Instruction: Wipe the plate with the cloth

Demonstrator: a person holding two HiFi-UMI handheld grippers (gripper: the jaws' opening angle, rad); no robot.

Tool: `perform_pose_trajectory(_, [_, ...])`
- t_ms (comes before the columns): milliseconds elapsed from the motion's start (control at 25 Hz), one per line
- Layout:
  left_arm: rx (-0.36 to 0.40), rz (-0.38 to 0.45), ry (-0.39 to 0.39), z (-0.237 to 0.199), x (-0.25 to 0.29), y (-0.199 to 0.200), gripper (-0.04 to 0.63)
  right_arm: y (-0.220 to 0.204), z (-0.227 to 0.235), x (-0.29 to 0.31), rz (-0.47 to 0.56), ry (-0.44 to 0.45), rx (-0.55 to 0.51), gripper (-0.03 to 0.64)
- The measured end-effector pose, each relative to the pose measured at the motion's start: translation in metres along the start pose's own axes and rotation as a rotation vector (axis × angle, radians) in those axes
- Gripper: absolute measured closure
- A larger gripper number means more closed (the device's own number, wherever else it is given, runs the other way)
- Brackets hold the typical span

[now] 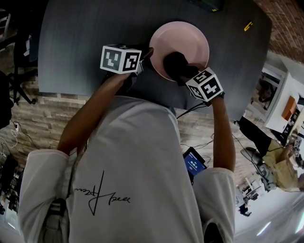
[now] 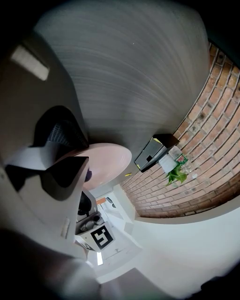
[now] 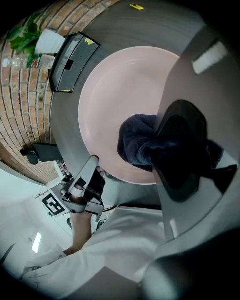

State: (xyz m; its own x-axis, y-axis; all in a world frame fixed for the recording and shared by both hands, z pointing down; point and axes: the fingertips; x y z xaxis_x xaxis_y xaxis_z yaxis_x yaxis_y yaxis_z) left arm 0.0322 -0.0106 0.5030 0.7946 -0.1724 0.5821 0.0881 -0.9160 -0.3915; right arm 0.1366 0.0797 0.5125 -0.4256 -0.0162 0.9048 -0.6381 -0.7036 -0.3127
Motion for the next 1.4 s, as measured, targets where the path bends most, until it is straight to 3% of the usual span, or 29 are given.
perform_pose_trajectory(640, [-0.023,-0.004,-0.010,-0.001,-0.001,0.000,0.517,-0.010,0.014,-0.006,-0.100,-0.014,-0.115,0.502])
perform_pose_trajectory(1400, [-0.019,-0.010,-0.023,-0.004,-0.002,0.000,0.517,-0.010,0.043,-0.013,-0.197,-0.139,-0.253,0.500])
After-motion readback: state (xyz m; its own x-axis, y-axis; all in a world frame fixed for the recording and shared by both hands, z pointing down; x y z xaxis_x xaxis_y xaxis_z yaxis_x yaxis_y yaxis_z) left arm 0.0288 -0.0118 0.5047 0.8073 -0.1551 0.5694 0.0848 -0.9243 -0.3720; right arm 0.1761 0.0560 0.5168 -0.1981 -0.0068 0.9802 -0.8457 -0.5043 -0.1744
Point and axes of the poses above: the fingertips, and each gripper's own axes: x forward along the fingers, z to its right, y out of its top, and after that the axes turned 1 degree about -x, right-handed
